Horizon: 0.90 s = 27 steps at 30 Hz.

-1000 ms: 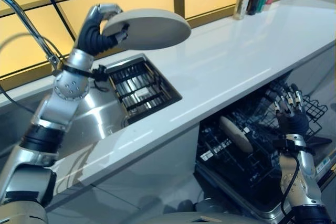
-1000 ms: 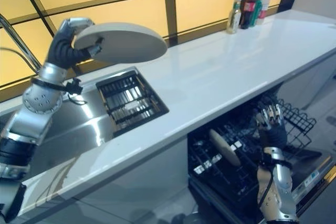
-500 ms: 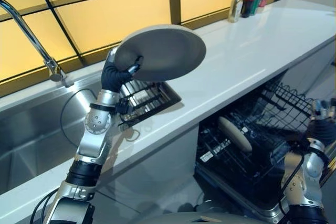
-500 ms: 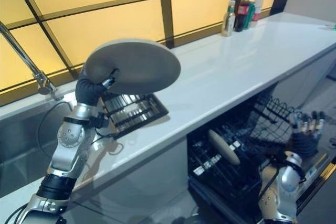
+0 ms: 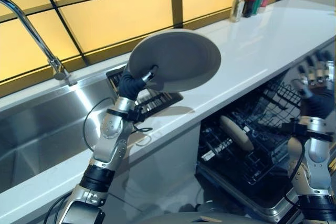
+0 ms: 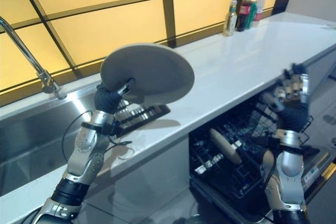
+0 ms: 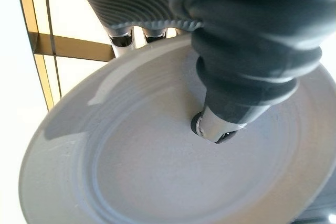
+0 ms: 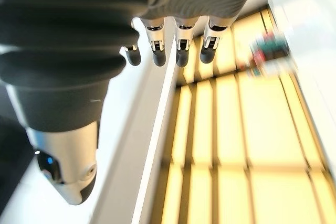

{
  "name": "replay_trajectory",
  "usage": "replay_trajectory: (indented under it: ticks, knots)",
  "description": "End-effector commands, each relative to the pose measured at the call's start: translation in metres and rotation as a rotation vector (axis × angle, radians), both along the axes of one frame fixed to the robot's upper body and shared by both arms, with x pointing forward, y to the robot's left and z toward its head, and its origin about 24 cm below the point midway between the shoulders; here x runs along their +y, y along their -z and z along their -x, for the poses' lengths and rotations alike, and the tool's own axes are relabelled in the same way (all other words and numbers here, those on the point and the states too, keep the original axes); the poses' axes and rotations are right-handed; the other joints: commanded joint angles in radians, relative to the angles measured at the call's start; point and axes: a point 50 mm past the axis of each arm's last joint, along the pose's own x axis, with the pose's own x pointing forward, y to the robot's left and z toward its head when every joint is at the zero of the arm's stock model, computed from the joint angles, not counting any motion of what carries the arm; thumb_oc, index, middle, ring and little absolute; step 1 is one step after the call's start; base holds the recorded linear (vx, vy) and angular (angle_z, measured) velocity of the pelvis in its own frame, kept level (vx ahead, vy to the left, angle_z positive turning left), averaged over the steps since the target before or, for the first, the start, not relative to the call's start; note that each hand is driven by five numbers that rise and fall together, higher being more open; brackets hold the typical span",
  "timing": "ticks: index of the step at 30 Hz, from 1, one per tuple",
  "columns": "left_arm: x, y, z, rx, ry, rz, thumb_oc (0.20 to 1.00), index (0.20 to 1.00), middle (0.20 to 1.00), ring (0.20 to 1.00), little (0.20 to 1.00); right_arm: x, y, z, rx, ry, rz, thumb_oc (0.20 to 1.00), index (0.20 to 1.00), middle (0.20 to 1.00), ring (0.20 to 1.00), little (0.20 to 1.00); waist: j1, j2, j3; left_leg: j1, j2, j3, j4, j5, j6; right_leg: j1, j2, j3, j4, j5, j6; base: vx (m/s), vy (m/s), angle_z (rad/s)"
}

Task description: Pick up plates and place into dishwasher.

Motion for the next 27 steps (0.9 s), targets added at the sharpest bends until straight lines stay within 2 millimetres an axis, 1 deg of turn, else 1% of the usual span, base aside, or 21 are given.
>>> replay_trajectory:
  ticks: [1, 5, 14, 18, 25, 27]
  knots:
    - [-0.001, -0.013, 0.007, -0.084, 0.041, -0.002, 0.200, 0.200, 0.200, 0.200, 0.200, 0.018, -0.031, -0.007, -0.134, -0.143, 0.048, 1.000, 1.000, 1.000, 1.000, 1.000, 0.022, -0.054, -0.017, -0.053, -0.042, -0.040, 0.134, -0.128, 0.070, -0.006, -0.025, 0.005, -0.031, 0.130, 0.094, 0.00, 0.000, 0.00]
    - [-0.002, -0.012, 0.007, -0.085, 0.046, -0.022, 0.200, 0.200, 0.200, 0.200, 0.200, 0.028, -0.031, -0.009, -0.121, -0.219, 0.089, 1.000, 1.000, 1.000, 1.000, 1.000, 0.029, -0.055, -0.013, -0.054, -0.044, -0.044, 0.139, -0.130, 0.072, -0.006, -0.023, 0.001, -0.028, 0.128, 0.094, 0.00, 0.000, 0.00]
    - [-0.001, -0.005, 0.006, -0.054, 0.062, -0.028, 0.200, 0.200, 0.200, 0.200, 0.200, 0.042, -0.031, -0.010, -0.098, -0.359, 0.112, 1.000, 1.000, 1.000, 1.000, 1.000, 0.036, -0.060, -0.010, -0.057, -0.043, -0.051, 0.142, -0.129, 0.073, -0.006, -0.022, 0.000, -0.025, 0.130, 0.096, 0.00, -0.031, 0.04]
    - [-0.004, -0.003, 0.007, -0.043, 0.076, -0.032, 0.200, 0.200, 0.200, 0.200, 0.200, 0.050, -0.032, -0.012, -0.102, -0.407, 0.126, 1.000, 1.000, 1.000, 1.000, 1.000, 0.042, -0.062, -0.008, -0.058, -0.043, -0.054, 0.144, -0.129, 0.074, -0.006, -0.022, -0.001, -0.027, 0.130, 0.097, 0.01, -0.035, 0.02]
    - [-0.009, 0.001, 0.006, -0.026, 0.099, -0.031, 0.200, 0.200, 0.200, 0.200, 0.200, 0.072, -0.034, -0.018, -0.085, -0.485, 0.199, 1.000, 1.000, 1.000, 1.000, 1.000, 0.055, -0.066, -0.007, -0.055, -0.043, -0.062, 0.140, -0.128, 0.075, -0.006, -0.026, -0.006, -0.031, 0.128, 0.098, 0.00, 0.000, 0.00]
    - [-0.009, 0.002, 0.006, -0.023, 0.103, -0.032, 0.200, 0.200, 0.200, 0.200, 0.200, 0.075, -0.034, -0.020, -0.077, -0.504, 0.201, 1.000, 1.000, 1.000, 1.000, 1.000, 0.061, -0.067, -0.007, -0.055, -0.043, -0.065, 0.139, -0.127, 0.075, -0.003, -0.027, -0.007, -0.034, 0.125, 0.097, 0.00, 0.000, 0.00]
